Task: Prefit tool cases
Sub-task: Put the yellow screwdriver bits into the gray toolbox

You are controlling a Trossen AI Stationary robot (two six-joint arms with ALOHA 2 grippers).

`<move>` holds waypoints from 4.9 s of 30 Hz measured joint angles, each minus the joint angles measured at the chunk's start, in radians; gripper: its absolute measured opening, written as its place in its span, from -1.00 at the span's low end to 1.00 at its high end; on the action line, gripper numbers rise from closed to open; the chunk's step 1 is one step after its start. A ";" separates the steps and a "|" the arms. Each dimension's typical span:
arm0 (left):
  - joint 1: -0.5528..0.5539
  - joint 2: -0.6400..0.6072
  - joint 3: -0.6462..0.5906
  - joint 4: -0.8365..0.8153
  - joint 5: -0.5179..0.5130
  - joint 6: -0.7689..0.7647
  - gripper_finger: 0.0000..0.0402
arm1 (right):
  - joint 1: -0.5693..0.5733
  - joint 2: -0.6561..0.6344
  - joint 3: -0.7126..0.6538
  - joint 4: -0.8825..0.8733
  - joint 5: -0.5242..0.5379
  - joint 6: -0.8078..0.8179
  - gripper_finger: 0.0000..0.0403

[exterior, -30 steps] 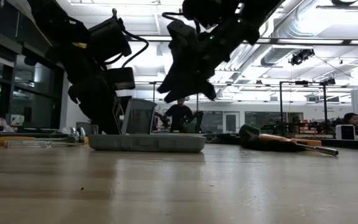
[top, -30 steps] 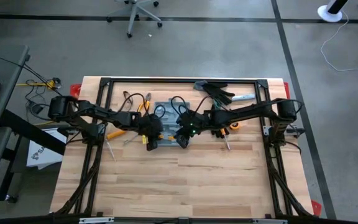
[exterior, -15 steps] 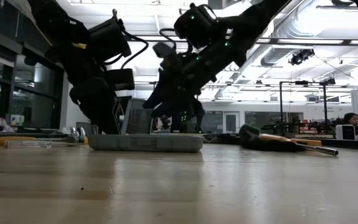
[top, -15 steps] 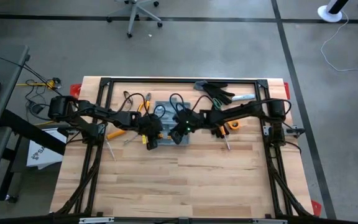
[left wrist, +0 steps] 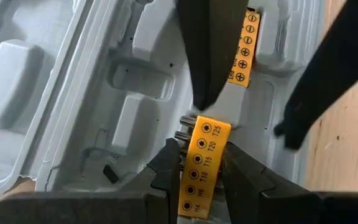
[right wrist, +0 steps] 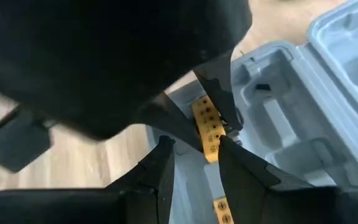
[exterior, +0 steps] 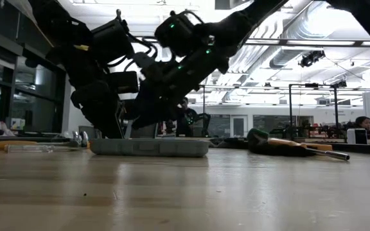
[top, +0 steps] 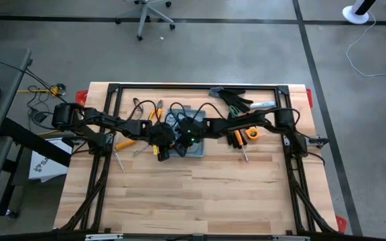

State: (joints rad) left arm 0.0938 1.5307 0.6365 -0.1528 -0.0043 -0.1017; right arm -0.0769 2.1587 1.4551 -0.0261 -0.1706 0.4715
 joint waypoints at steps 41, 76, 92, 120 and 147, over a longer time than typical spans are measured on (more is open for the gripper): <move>-0.002 -0.076 0.006 -0.036 0.029 -0.028 -0.26 | -0.008 0.044 -0.029 -0.014 0.045 0.044 -0.43; -0.024 -0.198 -0.101 -0.165 -0.021 -0.291 -0.54 | 0.033 -0.038 -0.031 -0.063 0.030 0.044 -0.43; -0.071 -0.026 -0.089 0.093 0.081 -0.365 -0.98 | 0.039 -0.038 -0.030 -0.136 0.046 0.025 -0.46; -0.070 -0.039 -0.089 0.122 0.050 -0.351 -1.00 | 0.002 -0.032 -0.030 -0.102 0.063 -0.008 -1.00; -0.070 -0.039 -0.089 0.114 0.062 -0.349 -1.00 | 0.022 -0.095 -0.030 -0.144 0.100 0.000 -1.00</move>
State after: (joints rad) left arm 0.0238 1.4918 0.5472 -0.0383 0.0573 -0.4511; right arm -0.0552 2.0633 1.4246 -0.1704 -0.0707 0.4714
